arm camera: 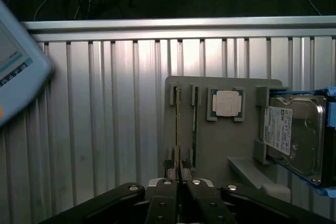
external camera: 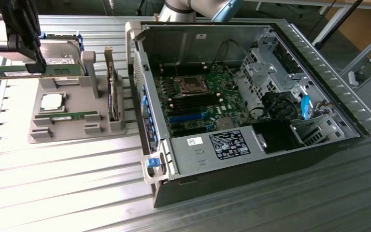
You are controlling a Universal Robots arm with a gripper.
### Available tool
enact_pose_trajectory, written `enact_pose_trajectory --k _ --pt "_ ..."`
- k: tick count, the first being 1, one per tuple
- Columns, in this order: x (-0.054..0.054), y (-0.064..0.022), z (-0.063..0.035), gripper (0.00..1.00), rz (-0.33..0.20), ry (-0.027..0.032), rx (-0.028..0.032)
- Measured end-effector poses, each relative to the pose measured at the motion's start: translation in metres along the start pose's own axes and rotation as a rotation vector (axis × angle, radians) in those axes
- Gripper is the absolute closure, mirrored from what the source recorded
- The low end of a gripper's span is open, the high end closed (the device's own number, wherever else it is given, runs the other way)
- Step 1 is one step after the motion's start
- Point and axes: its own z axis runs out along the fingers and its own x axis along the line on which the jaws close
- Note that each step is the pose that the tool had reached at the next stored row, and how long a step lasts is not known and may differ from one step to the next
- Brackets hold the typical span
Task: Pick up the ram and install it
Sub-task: 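Pick up the ram and move it above insertion slot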
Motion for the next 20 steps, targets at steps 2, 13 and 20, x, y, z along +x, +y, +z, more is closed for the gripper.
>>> enact_pose_trajectory --k 2,13,20 --pt "0.000 0.0000 -0.0001 0.88 0.000 0.0001 -0.0001" --pt "0.000 -0.0239 -0.0007 0.88 0.000 0.0026 0.0001" --pt "-0.001 -0.0358 -0.0010 0.88 0.000 0.0046 0.0000"
